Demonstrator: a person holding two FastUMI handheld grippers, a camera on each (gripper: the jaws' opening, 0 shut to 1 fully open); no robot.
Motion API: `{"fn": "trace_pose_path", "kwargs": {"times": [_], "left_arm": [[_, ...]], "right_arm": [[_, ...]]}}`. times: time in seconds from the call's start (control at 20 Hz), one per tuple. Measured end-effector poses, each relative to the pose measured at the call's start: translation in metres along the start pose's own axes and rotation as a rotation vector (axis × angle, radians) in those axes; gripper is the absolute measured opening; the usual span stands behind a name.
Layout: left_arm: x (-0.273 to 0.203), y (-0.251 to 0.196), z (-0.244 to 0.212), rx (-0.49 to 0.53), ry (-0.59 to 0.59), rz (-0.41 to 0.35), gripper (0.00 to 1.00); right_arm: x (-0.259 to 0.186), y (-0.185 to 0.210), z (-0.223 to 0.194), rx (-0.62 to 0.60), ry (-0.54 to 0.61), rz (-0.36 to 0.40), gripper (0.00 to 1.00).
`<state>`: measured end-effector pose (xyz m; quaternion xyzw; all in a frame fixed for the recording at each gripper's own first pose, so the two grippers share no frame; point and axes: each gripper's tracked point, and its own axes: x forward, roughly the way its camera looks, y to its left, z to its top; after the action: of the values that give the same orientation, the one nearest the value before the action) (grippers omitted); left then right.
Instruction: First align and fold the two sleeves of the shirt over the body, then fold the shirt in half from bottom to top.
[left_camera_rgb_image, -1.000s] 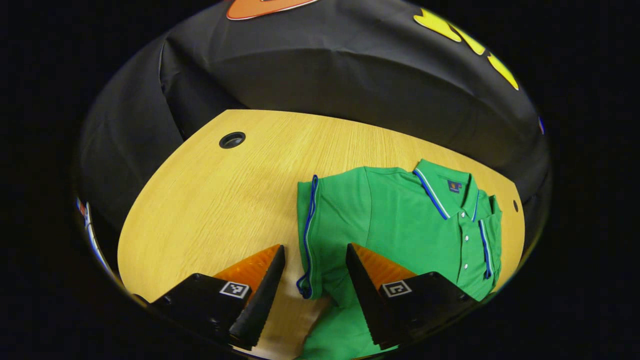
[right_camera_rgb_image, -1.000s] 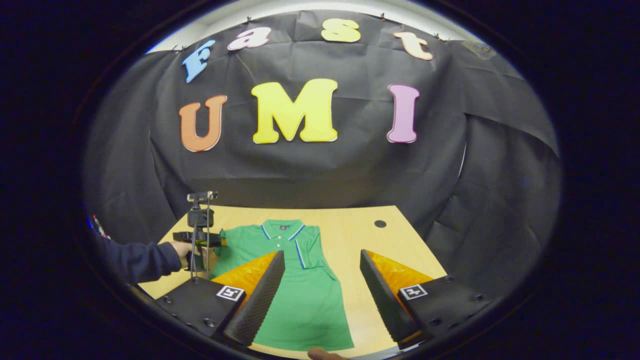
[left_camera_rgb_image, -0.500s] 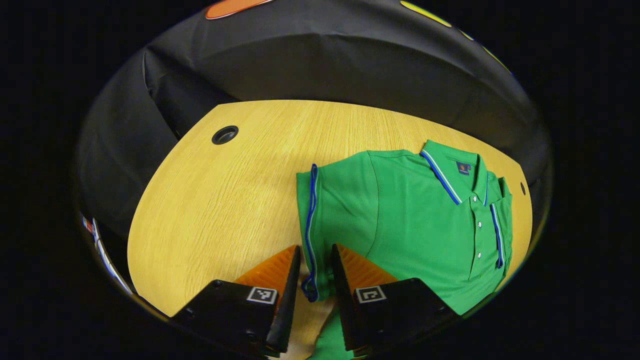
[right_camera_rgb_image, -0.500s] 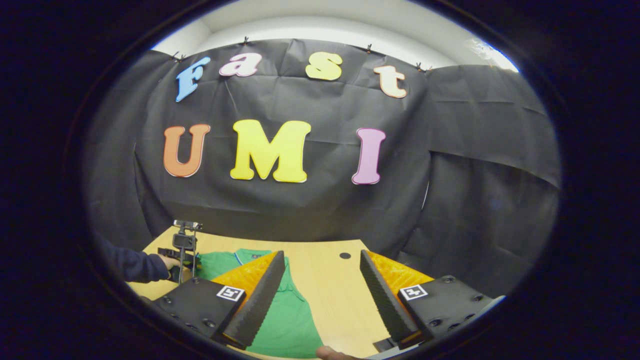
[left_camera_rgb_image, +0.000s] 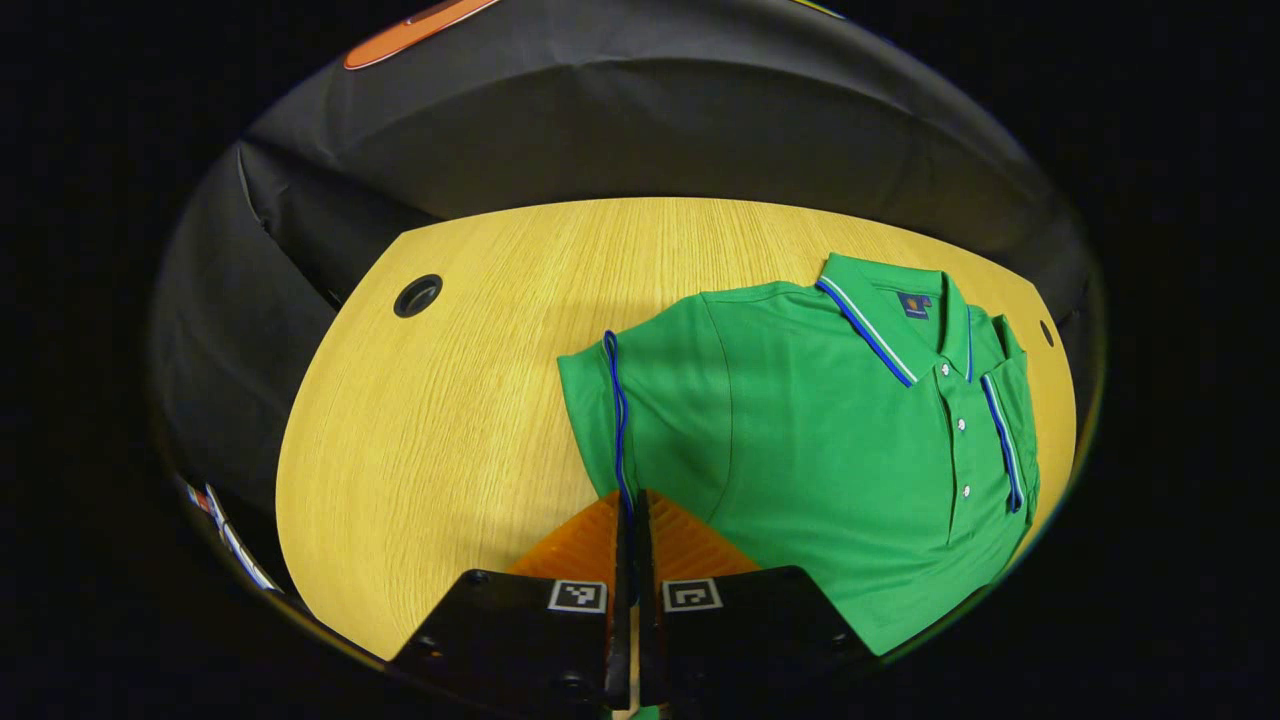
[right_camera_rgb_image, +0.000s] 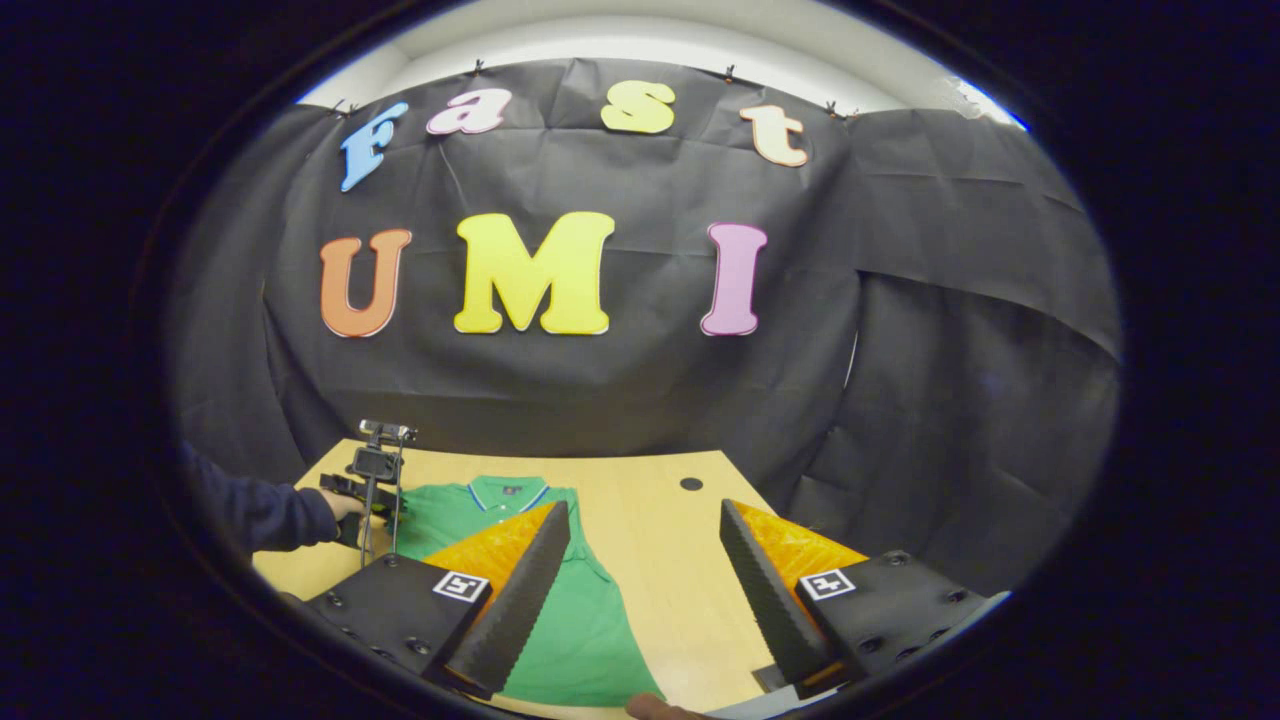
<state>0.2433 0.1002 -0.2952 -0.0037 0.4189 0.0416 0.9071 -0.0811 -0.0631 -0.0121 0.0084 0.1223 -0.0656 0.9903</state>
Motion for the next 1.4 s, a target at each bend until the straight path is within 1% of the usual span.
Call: {"fn": "trace_pose_path", "kwargs": {"times": [0.15, 0.3, 0.45, 0.65, 0.95, 1.05, 1.15, 1.25, 1.3, 1.35, 1.4], "left_arm": [[-0.006, 0.0, 0.004, 0.016, -0.006, -0.012, 0.05], [-0.018, -0.004, 0.019, 0.047, -0.056, -0.015, 0.04], [-0.03, -0.021, 0.034, 0.103, -0.095, -0.035, 0.04], [-0.04, -0.056, 0.046, 0.173, -0.132, -0.081, 0.04], [-0.037, -0.1, 0.037, 0.212, -0.111, -0.124, 0.04], [-0.033, -0.111, 0.03, 0.194, -0.088, -0.148, 0.04], [-0.038, -0.12, 0.03, 0.163, -0.091, -0.194, 0.08], [-0.045, -0.121, 0.029, 0.132, -0.103, -0.217, 0.12], [-0.05, -0.121, 0.03, 0.115, -0.107, -0.225, 0.26], [-0.056, -0.119, 0.029, 0.097, -0.112, -0.224, 0.33], [-0.062, -0.116, 0.028, 0.08, -0.118, -0.223, 0.43]], "right_arm": [[0.003, 0.0, -0.003, -0.006, 0.006, 0.005, 0.96], [0.006, 0.001, -0.007, -0.009, 0.017, 0.01, 0.96], [0.01, 0.003, -0.012, -0.012, 0.034, 0.018, 0.96], [0.016, 0.003, -0.014, -0.001, 0.051, 0.017, 0.96], [0.018, -0.005, -0.023, -0.009, 0.078, 0.004, 0.96], [0.016, -0.007, -0.028, -0.007, 0.092, 0.006, 0.96], [0.017, -0.009, -0.033, -0.01, 0.103, 0.008, 0.96], [0.018, -0.01, -0.036, -0.008, 0.109, 0.014, 0.96], [0.018, -0.01, -0.038, -0.007, 0.112, 0.018, 0.99], [0.019, -0.01, -0.04, -0.005, 0.12, 0.022, 0.96], [0.021, -0.01, -0.041, 0.0, 0.128, 0.028, 0.96]]}}
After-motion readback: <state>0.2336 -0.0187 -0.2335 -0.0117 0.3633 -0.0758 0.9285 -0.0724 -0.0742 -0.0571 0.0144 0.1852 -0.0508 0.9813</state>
